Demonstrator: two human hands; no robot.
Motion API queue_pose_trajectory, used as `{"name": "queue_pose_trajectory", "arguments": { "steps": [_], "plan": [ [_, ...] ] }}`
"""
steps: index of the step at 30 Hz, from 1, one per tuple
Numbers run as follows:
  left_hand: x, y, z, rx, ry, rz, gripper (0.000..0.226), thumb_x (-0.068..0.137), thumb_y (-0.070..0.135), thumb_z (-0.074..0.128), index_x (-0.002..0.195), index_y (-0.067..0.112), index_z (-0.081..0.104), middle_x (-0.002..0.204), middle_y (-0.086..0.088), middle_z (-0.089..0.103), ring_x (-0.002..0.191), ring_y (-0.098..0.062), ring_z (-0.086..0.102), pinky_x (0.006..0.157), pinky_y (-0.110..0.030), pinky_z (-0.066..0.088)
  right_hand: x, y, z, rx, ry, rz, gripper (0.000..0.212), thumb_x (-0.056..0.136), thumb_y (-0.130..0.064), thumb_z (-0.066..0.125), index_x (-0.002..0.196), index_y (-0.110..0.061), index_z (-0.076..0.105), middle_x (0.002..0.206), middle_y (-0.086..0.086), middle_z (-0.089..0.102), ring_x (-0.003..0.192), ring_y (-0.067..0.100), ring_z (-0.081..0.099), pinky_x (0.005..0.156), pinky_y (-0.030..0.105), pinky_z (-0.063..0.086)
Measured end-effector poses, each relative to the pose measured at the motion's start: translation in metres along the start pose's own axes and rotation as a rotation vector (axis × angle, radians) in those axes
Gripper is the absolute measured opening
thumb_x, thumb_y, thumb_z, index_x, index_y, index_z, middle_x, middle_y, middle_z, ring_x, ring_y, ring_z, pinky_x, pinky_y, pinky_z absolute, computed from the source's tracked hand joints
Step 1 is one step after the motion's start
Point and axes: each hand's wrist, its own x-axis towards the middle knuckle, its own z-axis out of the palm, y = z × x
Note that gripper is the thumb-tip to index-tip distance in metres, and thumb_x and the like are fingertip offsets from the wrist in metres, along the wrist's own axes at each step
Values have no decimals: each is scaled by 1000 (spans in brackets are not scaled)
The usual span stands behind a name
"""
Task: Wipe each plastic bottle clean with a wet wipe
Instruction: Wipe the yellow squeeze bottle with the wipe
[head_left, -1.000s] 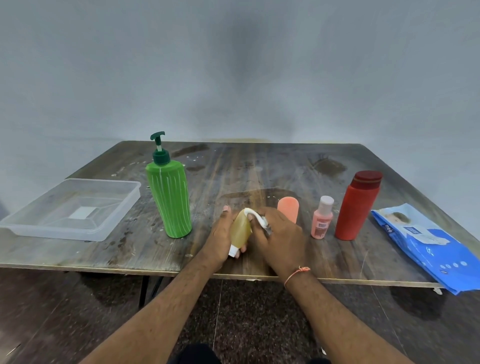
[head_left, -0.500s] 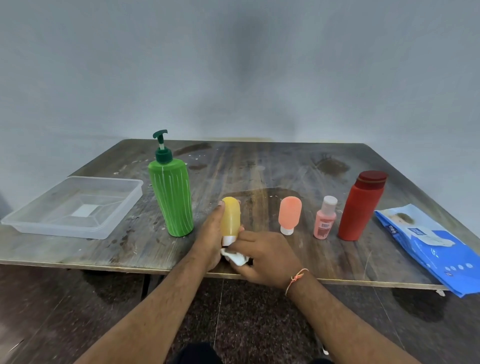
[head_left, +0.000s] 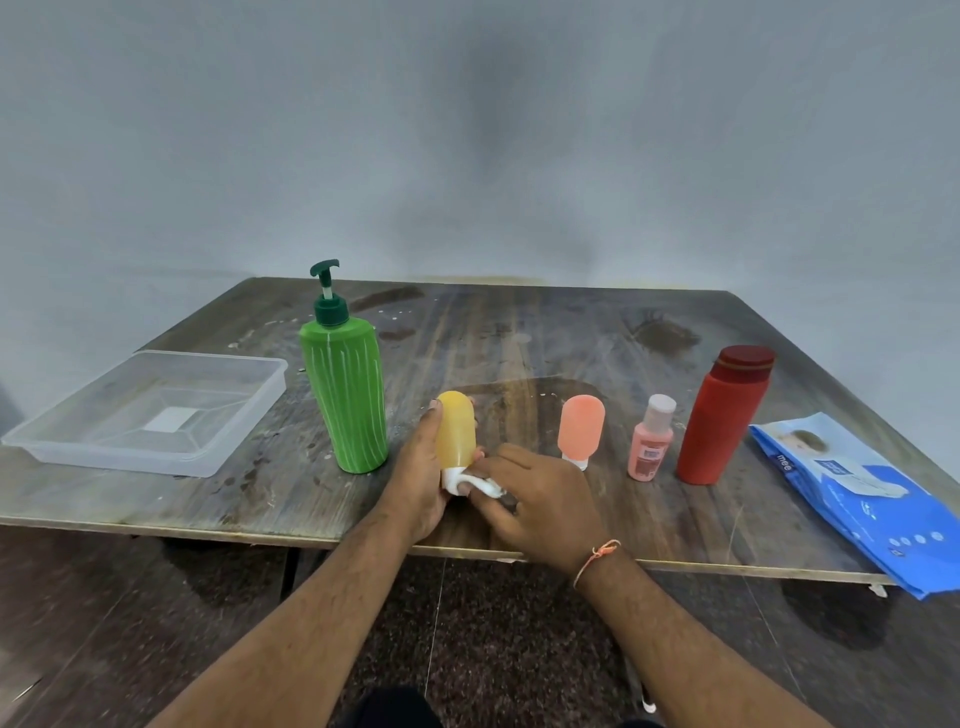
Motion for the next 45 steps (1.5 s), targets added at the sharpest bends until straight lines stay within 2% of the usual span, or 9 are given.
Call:
{"name": "queue_pose_trajectory", "arguments": {
  "steps": [6, 10, 16, 21, 27, 31, 37, 41, 45],
  "plan": [
    [-4, 2, 6, 25, -25, -13, 47, 109, 47, 43, 117, 10, 71, 93, -6, 79, 85, -19, 74, 80, -38, 60, 6, 3, -4, -8, 92, 144, 20, 102, -43, 68, 111, -28, 77, 100, -12, 72, 80, 9, 67, 62, 29, 52],
    [-5, 2, 3, 16, -35, -14, 53, 107, 52, 45, 123, 8, 69, 105, -11, 75, 86, -23, 71, 84, -44, 55, 2, 0, -4, 81, 10, 63, 16, 98, -39, 74, 110, -29, 78, 96, -14, 70, 79, 6, 66, 61, 26, 49],
    [-4, 5, 4, -54, -144, -24, 62, 112, 48, 15, 136, 12, 59, 129, -21, 72, 109, -36, 72, 100, -52, 55, 6, 5, -4, 17, 47, 163, 19, 100, -41, 72, 114, -30, 76, 106, -13, 74, 87, 6, 68, 66, 25, 52],
    [1, 2, -1, -20, -149, -56, 54, 111, 34, 21, 145, 12, 57, 135, -19, 69, 122, -39, 65, 111, -57, 46, 5, 8, -2, 42, 57, 226, 18, 100, -39, 72, 115, -30, 76, 108, -14, 73, 90, 7, 68, 70, 33, 56],
    [4, -2, 0, 18, -106, -1, 44, 108, 32, 45, 142, 9, 60, 122, -16, 68, 111, -31, 64, 106, -53, 49, 6, 7, -2, 75, 81, 255, 17, 103, -43, 68, 111, -30, 75, 103, -14, 71, 86, 8, 67, 68, 37, 55],
    [3, -2, 1, 81, -75, 54, 33, 99, 29, 70, 127, 13, 65, 109, -12, 71, 90, -20, 70, 77, -35, 60, 6, 5, -4, 64, 118, 281, 12, 101, -39, 71, 106, -28, 74, 96, -15, 68, 82, 5, 63, 65, 33, 53],
    [-1, 1, 3, 65, -175, 118, 33, 106, 19, 58, 137, 13, 49, 120, -18, 76, 98, -23, 74, 79, -34, 61, 6, 5, -7, 38, 74, 302, 13, 100, -37, 70, 111, -31, 74, 100, -15, 69, 85, 5, 62, 66, 33, 53],
    [-6, 4, 6, 17, -165, 109, 36, 112, 38, 41, 138, 15, 50, 114, -21, 76, 103, -31, 74, 93, -45, 58, 7, 6, -5, 12, 87, 325, 14, 100, -40, 70, 110, -31, 74, 97, -14, 68, 82, 6, 62, 63, 31, 51],
    [-7, 6, 3, -31, -175, 97, 45, 115, 41, 23, 133, 20, 59, 109, -23, 75, 98, -27, 74, 83, -37, 62, 7, 7, -4, -24, 83, 344, 11, 99, -40, 72, 107, -33, 74, 96, -15, 68, 83, 7, 62, 62, 25, 45]
  ]
}}
